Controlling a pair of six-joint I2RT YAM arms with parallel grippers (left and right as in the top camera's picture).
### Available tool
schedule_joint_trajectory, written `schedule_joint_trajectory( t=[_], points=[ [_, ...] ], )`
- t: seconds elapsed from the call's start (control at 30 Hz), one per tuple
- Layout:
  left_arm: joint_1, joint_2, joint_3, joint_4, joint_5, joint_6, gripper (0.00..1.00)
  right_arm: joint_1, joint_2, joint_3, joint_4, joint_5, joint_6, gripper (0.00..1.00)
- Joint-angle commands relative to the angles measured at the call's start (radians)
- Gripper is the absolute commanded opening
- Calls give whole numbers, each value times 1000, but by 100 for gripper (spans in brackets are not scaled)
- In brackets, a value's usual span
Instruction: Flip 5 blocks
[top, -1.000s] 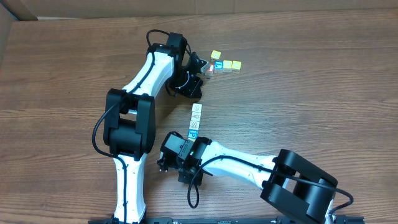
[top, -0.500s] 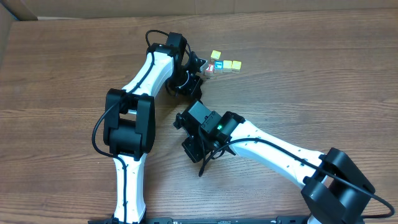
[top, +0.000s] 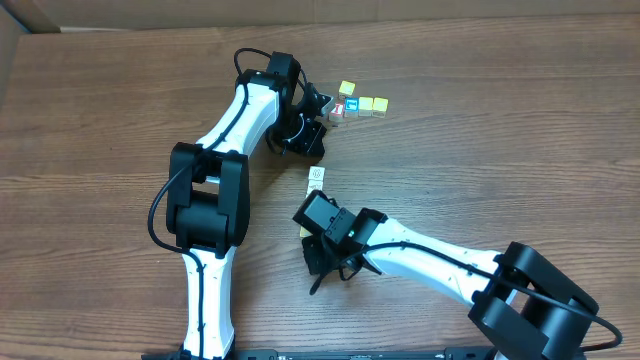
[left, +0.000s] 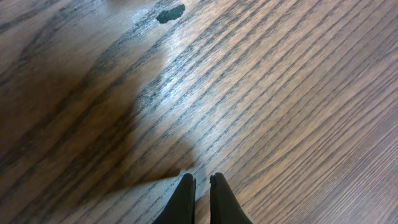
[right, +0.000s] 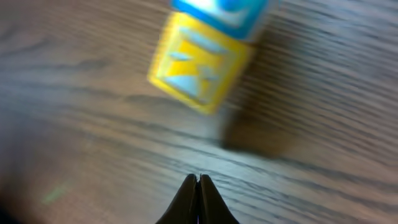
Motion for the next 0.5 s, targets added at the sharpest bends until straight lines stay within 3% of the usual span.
schedule_joint_trajectory(
  t=[0.0, 0.23, 0.43, 0.47],
  points=[
    [-1, 16, -13, 3, 11, -22, 4, 29, -13, 2, -16, 119, 172, 4],
    [-1, 16, -14, 4, 10, -21, 4, 31, -13, 2, -28, 124, 401, 4],
    [-1, 16, -14, 15, -6, -22, 4, 76, -13, 2, -8, 155, 377, 4],
    [-1, 16, -13, 15, -12, -22, 4, 112, -13, 2, -8, 233, 410, 4]
  ],
)
